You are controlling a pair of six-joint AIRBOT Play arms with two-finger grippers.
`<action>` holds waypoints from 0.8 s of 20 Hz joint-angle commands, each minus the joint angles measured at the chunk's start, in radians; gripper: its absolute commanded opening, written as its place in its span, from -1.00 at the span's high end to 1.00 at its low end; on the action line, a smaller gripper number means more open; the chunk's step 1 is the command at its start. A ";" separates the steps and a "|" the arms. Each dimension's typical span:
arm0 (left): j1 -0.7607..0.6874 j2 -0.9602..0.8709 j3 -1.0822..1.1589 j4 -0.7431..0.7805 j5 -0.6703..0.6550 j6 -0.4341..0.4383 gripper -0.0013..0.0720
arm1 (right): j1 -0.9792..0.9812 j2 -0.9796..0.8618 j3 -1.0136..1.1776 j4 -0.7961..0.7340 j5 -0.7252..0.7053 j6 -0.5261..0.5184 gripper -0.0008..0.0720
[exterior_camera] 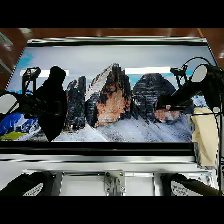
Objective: Fold the shirts.
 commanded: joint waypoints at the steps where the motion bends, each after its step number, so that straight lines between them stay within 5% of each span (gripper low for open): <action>1: 0.001 0.001 0.000 0.000 0.000 0.000 -0.97 | 0.001 -0.001 0.000 0.000 0.000 0.000 -0.87; 6: 0.001 0.000 -0.001 0.000 0.022 -0.013 -0.97 | 0.001 -0.001 0.000 0.067 -0.062 0.019 -0.87; 13: 0.001 -0.024 0.000 -0.018 0.453 -0.016 -0.97 | 0.001 -0.001 0.000 0.059 0.101 -0.041 -0.87; 16: 0.013 -0.068 0.000 -0.036 0.438 0.004 -0.97 | 0.001 -0.001 0.000 0.053 0.100 -0.041 -0.87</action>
